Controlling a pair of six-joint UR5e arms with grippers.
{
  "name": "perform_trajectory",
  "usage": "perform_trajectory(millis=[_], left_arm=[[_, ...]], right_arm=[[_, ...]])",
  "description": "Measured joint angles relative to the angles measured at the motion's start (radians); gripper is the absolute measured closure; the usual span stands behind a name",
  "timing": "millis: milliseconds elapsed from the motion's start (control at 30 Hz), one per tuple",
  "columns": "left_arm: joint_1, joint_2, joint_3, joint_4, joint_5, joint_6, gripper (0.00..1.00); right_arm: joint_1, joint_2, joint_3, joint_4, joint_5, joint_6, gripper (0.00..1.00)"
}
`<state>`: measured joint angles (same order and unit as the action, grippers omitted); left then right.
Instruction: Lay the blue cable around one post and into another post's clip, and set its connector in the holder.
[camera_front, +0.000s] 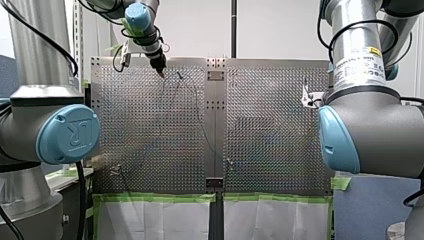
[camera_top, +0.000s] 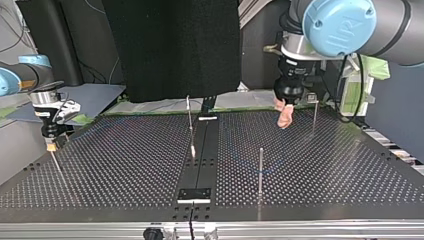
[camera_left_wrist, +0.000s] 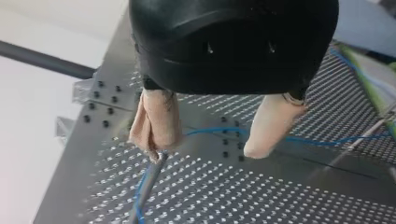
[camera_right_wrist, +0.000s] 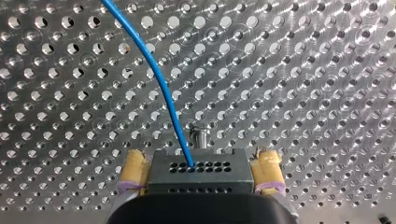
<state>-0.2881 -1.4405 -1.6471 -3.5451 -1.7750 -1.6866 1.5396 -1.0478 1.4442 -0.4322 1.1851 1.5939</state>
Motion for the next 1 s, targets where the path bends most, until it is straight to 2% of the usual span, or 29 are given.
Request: perform_trajectory(millis=[267,467,1000], left_arm=[[0.004,0.002,0.000,0.069,0.012,-0.085,0.00],[0.004,0.002,0.001,0.078,0.019,-0.136,0.00],[0.005,0.003,0.000,0.080,0.019,-0.147,0.00]], right_arm=[[0.000,0.000,0.000,0.000,0.000,0.000,0.00],[0.000,0.000,0.000,0.000,0.000,0.000,0.00],[0.000,0.000,0.000,0.000,0.000,0.000,0.00]])
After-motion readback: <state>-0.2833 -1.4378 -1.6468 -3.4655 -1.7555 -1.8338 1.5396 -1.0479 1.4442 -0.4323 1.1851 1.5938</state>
